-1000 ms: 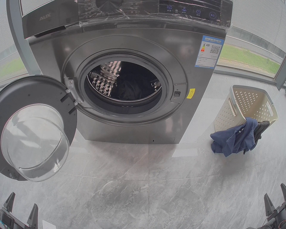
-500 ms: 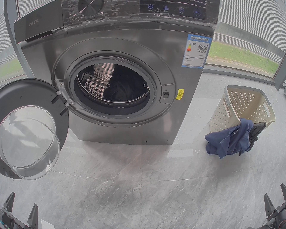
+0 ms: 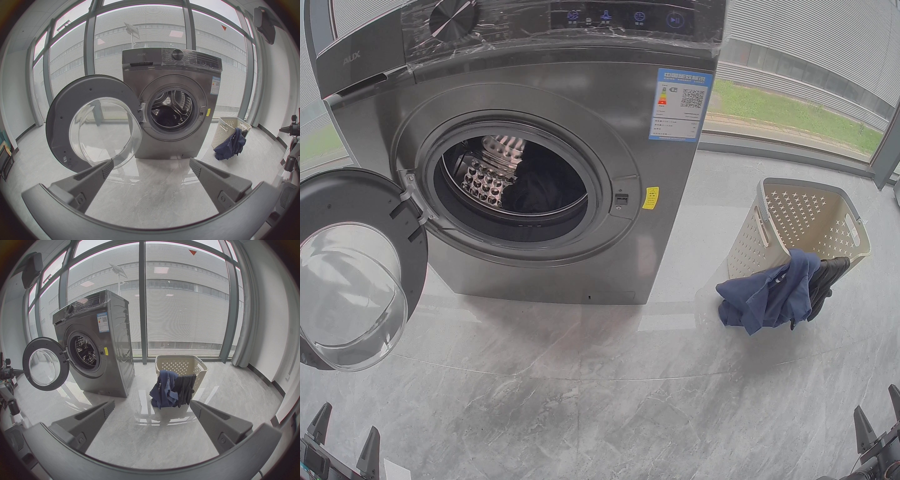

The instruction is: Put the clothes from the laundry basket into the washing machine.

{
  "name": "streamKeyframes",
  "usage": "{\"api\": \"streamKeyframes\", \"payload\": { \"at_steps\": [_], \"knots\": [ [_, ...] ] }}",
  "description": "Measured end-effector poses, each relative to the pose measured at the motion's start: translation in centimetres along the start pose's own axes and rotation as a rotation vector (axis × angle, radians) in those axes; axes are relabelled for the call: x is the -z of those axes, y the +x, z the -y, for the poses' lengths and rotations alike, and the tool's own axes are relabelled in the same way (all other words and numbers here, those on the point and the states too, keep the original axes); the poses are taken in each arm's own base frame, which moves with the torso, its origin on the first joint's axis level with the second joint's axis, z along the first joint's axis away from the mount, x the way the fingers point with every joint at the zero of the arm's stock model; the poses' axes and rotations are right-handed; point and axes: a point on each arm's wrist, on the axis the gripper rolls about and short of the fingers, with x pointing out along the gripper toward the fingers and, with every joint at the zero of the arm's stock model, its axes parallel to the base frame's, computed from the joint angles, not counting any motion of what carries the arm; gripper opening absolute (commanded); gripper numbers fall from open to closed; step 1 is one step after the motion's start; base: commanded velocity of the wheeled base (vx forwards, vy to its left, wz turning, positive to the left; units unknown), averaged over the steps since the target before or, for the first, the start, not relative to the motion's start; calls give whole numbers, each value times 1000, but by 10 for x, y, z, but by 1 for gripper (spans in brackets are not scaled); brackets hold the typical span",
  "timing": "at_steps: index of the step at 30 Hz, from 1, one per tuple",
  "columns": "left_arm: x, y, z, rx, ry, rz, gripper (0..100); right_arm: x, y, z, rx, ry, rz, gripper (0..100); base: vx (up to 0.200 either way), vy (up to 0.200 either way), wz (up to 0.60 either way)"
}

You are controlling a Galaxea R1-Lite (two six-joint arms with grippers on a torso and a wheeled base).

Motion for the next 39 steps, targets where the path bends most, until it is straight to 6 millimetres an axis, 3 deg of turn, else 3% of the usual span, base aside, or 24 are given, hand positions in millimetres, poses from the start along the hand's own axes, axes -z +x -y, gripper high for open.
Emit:
{"api": "streamKeyframes", "payload": {
  "at_steps": [9,39],
  "knots": [
    [0,0,0,11,-2,-2,100,0,0,0,0,0,0,100,0,0,0],
    [0,0,0,10,-9,-2,100,0,0,0,0,0,-1,100,0,-200,0]
  ]
}}
